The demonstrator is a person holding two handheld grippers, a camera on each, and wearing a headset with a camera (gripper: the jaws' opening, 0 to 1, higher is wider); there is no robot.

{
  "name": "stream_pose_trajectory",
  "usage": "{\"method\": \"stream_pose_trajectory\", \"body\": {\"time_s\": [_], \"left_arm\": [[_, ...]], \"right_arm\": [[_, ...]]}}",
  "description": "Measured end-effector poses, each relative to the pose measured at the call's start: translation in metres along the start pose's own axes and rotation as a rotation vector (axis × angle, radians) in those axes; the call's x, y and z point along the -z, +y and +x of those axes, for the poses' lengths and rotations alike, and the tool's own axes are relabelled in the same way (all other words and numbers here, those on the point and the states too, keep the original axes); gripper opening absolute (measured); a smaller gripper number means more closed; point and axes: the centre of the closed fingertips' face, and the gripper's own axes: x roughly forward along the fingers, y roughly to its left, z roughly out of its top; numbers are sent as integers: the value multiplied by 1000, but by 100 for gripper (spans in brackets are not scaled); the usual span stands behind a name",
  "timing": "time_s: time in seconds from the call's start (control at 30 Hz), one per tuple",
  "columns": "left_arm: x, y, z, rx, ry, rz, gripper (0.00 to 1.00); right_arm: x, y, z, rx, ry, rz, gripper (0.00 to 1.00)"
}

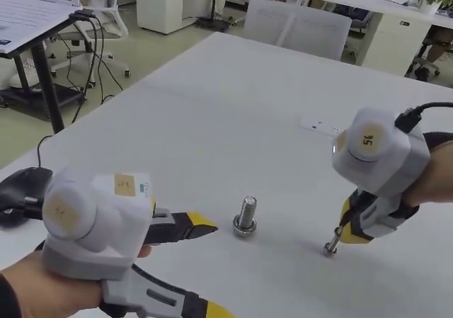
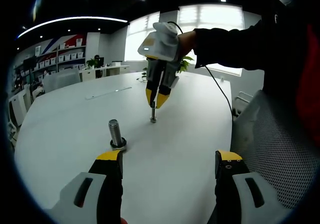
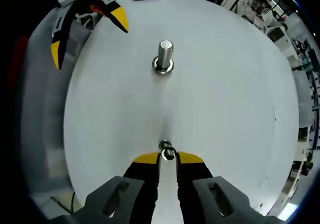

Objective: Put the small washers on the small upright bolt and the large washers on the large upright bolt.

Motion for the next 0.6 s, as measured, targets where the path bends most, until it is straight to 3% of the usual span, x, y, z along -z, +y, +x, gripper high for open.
{"method": "stream_pose_trajectory", "body": {"time_s": [0.6], "left_arm": [[2,2,1,-1,9,-8,75]], "right_arm": [[5,0,29,-37,14,14,14]]}}
